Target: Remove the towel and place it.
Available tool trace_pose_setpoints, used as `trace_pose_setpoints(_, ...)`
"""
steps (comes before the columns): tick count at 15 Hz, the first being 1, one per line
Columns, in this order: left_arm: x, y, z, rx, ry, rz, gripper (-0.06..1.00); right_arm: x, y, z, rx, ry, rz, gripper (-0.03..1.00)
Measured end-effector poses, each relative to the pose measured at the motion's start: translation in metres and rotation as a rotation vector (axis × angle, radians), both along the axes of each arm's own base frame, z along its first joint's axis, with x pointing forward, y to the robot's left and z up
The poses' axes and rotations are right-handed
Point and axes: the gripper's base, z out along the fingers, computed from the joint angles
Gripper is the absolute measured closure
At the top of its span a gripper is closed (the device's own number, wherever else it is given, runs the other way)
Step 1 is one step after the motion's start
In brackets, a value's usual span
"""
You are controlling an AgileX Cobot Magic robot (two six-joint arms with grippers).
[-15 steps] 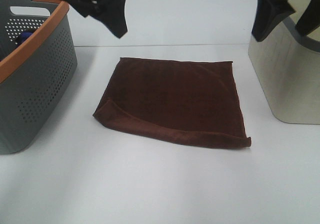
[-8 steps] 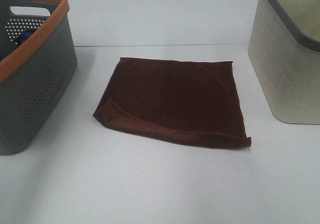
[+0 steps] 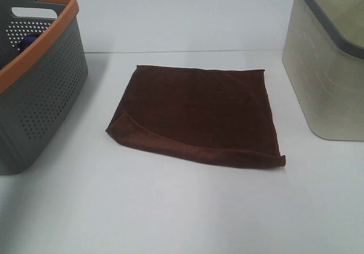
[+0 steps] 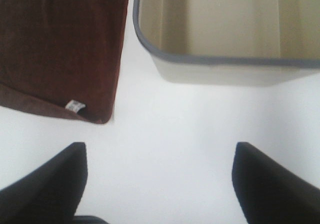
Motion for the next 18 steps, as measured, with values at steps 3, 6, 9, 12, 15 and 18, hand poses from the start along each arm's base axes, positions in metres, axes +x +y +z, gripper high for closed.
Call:
trace_pose_setpoints(3,-0.064,0.012,-0.023,0.040,-0.080,0.044,-0.04,-0.064,-0.005,-0.036,-0.010,0.012,0.016,0.18)
trace_pose_setpoints(6,-0.117,0.020,-0.040,0.045,-0.189,0.065,-0.04,-0.122,-0.009,-0.059,-0.045,-0.083,0.060,0.18)
trace_pose_setpoints(9,-0.154,0.024,-0.057,0.037,-0.294,0.067,-0.04,-0.163,-0.013,-0.073,-0.055,-0.208,0.069,0.18)
trace_pose_setpoints(12,-0.179,0.026,-0.076,0.051,-0.373,0.046,-0.04,-0.193,-0.015,-0.087,-0.081,-0.328,0.093,0.18)
trace_pose_setpoints(15,-0.196,0.020,-0.097,-0.015,-0.422,-0.016,-0.04,-0.217,-0.016,-0.106,-0.098,-0.439,0.115,0.18)
trace_pose_setpoints(18,-0.198,0.013,-0.113,-0.062,-0.394,-0.080,-0.04,-0.212,-0.009,-0.119,-0.063,-0.420,0.183,0.19)
